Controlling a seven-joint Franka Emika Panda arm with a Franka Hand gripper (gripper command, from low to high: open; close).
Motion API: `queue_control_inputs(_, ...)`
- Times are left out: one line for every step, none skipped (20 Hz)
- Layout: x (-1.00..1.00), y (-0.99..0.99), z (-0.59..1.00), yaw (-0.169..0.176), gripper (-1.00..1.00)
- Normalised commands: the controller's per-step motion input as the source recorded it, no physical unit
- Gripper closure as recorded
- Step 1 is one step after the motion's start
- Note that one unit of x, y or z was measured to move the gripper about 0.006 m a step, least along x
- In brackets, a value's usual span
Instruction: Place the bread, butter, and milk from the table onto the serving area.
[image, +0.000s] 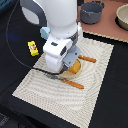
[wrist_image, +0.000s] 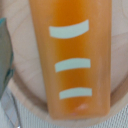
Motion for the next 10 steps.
queue_control_inputs(-0.82,0.45,0.57,0.045,-1.0)
queue_control_inputs(-0.93,0.43,0.51,0.024,-1.0)
queue_control_inputs(-1.0,0.41,0.46,0.016,-1.0)
queue_control_inputs(-1.0,0.37,0.37,0.009,-1.0)
queue_control_inputs(-1.0,0.34,0.29,0.009,-1.0)
queue_control_inputs(-1.0,0.29,0.21,0.007,-1.0)
queue_control_inputs(-1.0,0.26,0.13,0.0,-1.0)
queue_control_inputs(-1.0,0.22,0.1,0.0,-1.0)
queue_control_inputs(-1.0,0.23,0.07,0.0,-1.0)
queue_control_inputs(-1.0,0.19,0.02,0.0,-1.0)
